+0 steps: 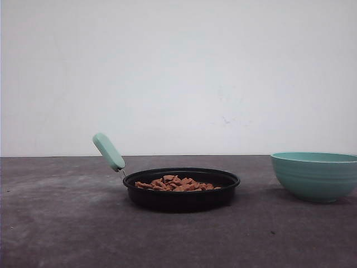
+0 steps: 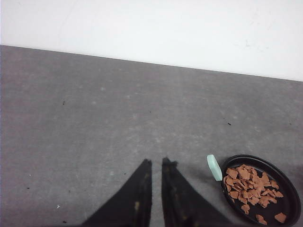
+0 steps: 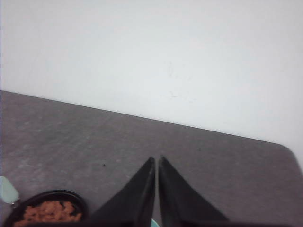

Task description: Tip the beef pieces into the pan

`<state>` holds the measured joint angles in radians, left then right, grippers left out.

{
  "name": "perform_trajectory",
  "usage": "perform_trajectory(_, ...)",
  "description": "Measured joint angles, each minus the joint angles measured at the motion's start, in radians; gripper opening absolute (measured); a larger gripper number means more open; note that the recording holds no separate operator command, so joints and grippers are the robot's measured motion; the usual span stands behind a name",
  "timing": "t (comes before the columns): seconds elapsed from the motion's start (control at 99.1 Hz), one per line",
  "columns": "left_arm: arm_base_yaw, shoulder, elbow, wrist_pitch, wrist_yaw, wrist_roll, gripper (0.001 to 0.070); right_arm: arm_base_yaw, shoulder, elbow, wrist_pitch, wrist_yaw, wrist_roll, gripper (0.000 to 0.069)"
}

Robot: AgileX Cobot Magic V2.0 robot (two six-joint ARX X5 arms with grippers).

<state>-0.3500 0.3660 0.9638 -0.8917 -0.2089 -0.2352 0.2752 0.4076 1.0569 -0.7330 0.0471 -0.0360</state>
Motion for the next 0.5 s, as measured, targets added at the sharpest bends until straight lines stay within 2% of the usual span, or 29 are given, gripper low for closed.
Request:
perform_trajectory(0.111,0.0,0.0,0.0,0.0,0.0,0.0,0.0013,0.0,-0.077,-0.068,-0.006,0.096,-0.023,0.001)
perform_trajectory(0.232,0.0,0.0,0.0,0.0,0.0,0.0,0.0013,-0.01,-0.18,-0.276,0.124,0.166,-0.017,0.001)
perform_trajectory(0.383,0.0,0.0,0.0,0.0,0.0,0.0,0.0013,-0.045,-0.332,-0.595,0.288,0.175,0.034,0.001)
perform_trajectory(0.504,0.0,0.0,0.0,0.0,0.0,0.0,0.0013,-0.076,-0.408,-0.801,0.371,0.095,0.065,0.001)
